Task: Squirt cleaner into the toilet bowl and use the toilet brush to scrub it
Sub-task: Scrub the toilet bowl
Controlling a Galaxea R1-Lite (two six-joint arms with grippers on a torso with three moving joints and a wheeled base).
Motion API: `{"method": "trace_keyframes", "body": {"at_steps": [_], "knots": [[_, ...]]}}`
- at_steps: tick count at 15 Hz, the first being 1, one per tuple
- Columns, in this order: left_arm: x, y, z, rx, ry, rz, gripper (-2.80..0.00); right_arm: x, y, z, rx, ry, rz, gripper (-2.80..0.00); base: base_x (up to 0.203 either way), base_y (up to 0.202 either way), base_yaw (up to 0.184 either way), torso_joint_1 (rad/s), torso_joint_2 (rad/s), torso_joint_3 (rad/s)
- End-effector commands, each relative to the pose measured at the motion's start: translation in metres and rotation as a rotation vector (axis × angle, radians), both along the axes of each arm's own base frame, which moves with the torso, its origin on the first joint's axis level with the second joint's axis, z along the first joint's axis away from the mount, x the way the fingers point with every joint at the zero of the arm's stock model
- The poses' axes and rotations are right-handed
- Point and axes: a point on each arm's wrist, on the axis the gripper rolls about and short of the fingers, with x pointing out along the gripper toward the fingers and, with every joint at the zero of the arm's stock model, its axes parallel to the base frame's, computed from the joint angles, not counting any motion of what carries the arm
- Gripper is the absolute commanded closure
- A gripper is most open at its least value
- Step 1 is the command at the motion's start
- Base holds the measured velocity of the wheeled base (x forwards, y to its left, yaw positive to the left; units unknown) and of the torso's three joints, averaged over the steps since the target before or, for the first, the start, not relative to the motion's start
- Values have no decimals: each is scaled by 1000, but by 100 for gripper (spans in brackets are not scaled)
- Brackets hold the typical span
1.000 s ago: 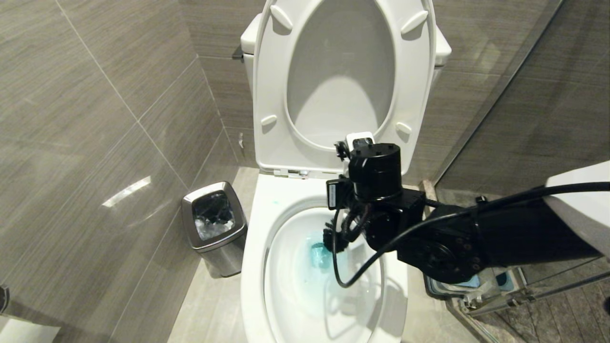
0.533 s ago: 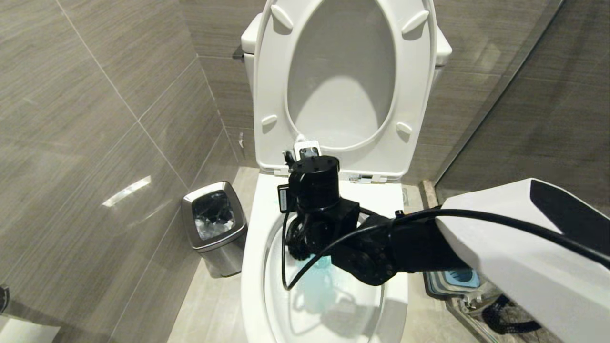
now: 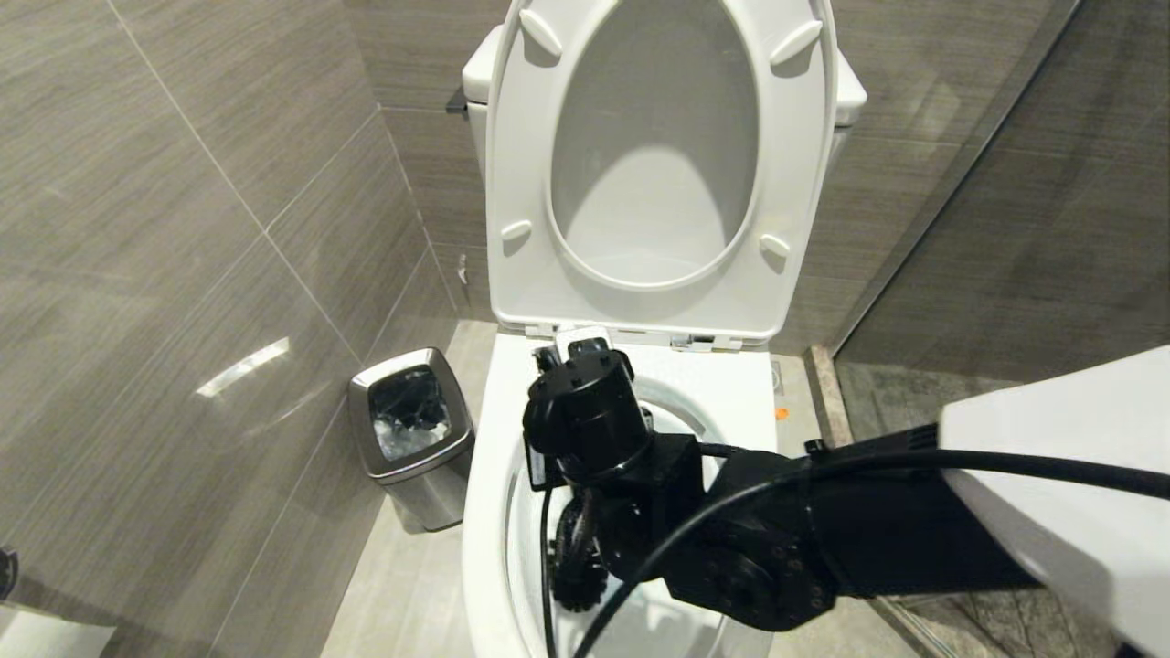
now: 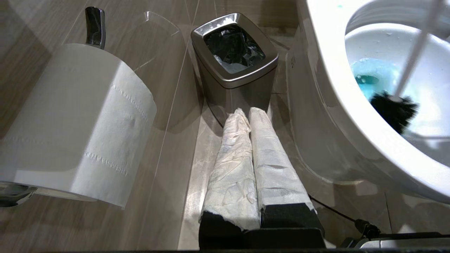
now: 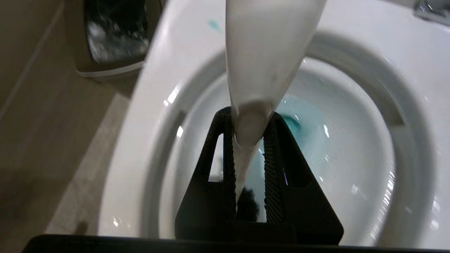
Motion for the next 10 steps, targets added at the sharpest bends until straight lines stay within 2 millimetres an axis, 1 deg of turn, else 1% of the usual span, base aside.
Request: {"method": "trace_keyframes", "body": {"at_steps": [1, 3, 4, 6, 7, 8, 10], "knots": [[0, 0, 0, 0, -1, -1, 0, -31, -43, 19, -24, 19, -4, 0, 0, 0, 0, 0, 0, 0], [0, 0, 0, -2, 0, 2, 0, -47, -73, 11, -80, 57, -22, 0, 0, 0, 0, 0, 0, 0], [0, 0, 0, -2, 0, 4, 0, -46, -88, 8, -98, 71, -53, 0, 0, 0, 0, 0, 0, 0], [0, 0, 0, -1, -1, 2, 0, -30, -106, 10, -92, 69, -126, 0, 0, 0, 0, 0, 0, 0], [0, 0, 0, 0, -1, 2, 0, -20, -110, 14, -86, 58, -153, 0, 0, 0, 0, 0, 0, 0], [0, 0, 0, 0, -1, 2, 0, -12, -110, 16, -82, 48, -165, 0, 0, 0, 0, 0, 0, 0], [0, 0, 0, 0, -1, 2, 0, 8, -102, 16, -73, 17, -177, 0, 0, 0, 0, 0, 0, 0]]}}
